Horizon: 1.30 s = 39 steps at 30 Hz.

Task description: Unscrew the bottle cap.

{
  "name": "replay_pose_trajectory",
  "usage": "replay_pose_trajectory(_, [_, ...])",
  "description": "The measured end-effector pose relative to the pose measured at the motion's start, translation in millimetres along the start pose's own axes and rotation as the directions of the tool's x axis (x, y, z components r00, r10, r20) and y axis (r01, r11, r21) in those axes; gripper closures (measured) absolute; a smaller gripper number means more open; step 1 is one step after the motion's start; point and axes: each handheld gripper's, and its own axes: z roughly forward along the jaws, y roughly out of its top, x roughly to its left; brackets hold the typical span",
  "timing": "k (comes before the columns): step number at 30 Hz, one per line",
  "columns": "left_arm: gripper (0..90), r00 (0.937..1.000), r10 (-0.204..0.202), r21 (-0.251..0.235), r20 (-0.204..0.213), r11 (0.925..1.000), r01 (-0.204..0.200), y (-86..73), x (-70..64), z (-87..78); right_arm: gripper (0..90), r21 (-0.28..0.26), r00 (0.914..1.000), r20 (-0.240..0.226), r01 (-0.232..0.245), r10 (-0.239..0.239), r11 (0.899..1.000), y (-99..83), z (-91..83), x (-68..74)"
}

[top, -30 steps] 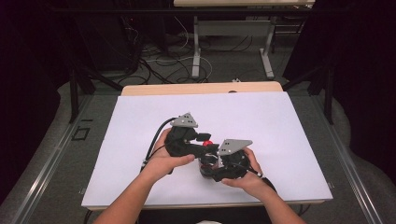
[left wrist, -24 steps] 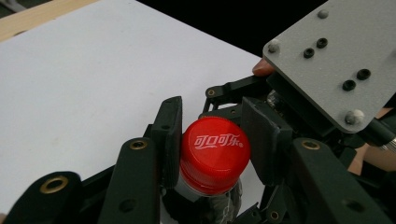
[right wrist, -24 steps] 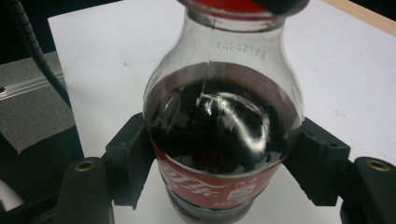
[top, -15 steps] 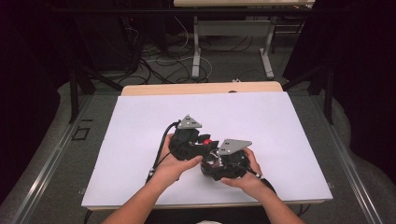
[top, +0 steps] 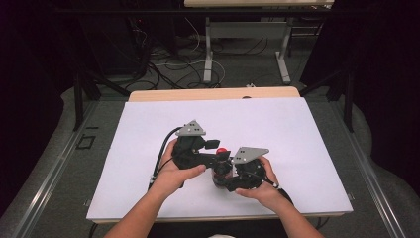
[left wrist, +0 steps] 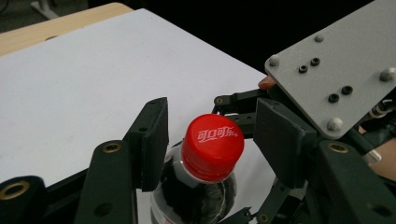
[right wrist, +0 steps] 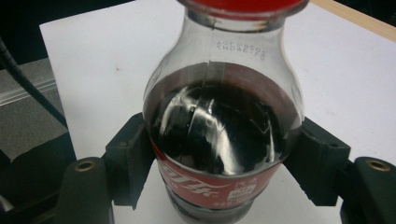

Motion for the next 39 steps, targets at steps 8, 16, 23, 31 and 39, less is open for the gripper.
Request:
replay_pose_trajectory(8, [51.9, 0.9991, 0.002, -0.005, 0.043, 1.0, -0.001, -2.5, 6.2, 3.7, 29.7, 0.005, 0.9999, -0.011, 0.009, -0.009, 1.0, 0.1, 1.4, 1.4])
replay_pose_trajectory(16, [61.0, 0.9983, 0.034, 0.009, 0.047, 0.9994, -0.034, 0.1, 0.2, 9.6, 29.8, 0.013, 0.9998, -0.018, 0.007, -0.007, 1.0, -0.1, 1.9, 2.6])
replay_pose_trajectory(23, [61.4, 0.9932, -0.076, -0.001, -0.089, 0.9971, 0.076, 3.3, -13.1, 12.5, 29.8, 0.01, 1.0, 0.003, -0.002, 0.002, 1.0, 0.0, 2.0, 2.4])
replay_pose_trajectory(31, [50.3, 0.9957, -0.053, -0.001, -0.076, 0.9986, 0.053, 8.2, -15.5, 5.5, 29.8, 0.008, 1.0, 0.003, 0.003, -0.003, 1.0, 0.4, -0.3, 1.9])
replay_pose_trajectory(39, [49.4, 0.9985, 0.055, 0.03, -0.004, 0.998, -0.055, 2.2, -5.5, 5.8, 29.8, -0.001, 0.9999, -0.007, 0.008, -0.008, 1.0, 0.9, -0.4, 2.5])
